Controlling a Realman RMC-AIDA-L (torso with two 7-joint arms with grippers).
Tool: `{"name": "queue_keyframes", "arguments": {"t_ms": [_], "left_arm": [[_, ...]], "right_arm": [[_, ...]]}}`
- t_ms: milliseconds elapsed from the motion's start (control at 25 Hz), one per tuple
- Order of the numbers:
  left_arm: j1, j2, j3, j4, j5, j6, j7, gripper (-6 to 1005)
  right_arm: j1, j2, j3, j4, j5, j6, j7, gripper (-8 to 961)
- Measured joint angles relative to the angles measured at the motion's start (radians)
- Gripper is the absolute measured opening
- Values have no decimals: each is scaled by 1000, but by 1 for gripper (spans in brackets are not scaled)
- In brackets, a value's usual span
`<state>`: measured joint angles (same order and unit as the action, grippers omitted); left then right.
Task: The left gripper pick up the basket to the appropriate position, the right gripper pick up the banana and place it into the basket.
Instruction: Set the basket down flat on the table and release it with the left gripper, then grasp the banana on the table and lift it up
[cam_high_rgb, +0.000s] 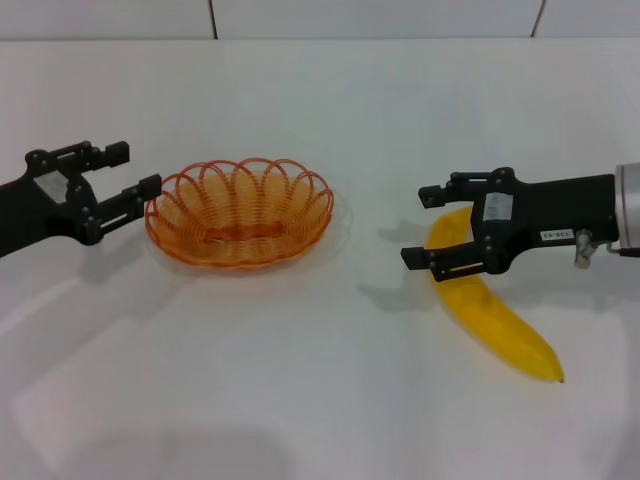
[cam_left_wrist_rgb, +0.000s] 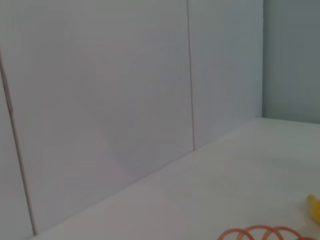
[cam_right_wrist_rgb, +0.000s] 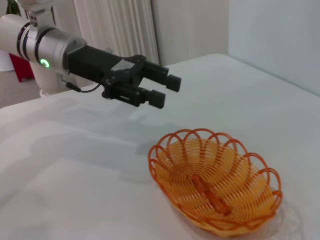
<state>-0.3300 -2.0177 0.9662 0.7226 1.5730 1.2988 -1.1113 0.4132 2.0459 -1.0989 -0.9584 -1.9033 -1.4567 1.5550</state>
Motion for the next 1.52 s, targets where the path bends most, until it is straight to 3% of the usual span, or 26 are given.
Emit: {"name": "queue_keyframes", "arguments": {"t_ms": [320, 760, 1280, 1520], "left_arm": [[27, -4, 0, -12, 54, -9, -22, 571], [105, -10, -3, -13, 38, 34, 49, 570], [109, -11, -3, -14, 7, 37, 87, 570], [105, -11, -3, -21, 5, 35, 90, 570]], "right_arm": [[-30, 0, -32, -68, -46, 67, 86, 886], [-147, 2, -199, -351, -187, 134, 331, 885], [-143, 2, -371, -504, -392, 116, 560, 883], [-132, 1, -386, -502, -406, 92, 568, 882]]}}
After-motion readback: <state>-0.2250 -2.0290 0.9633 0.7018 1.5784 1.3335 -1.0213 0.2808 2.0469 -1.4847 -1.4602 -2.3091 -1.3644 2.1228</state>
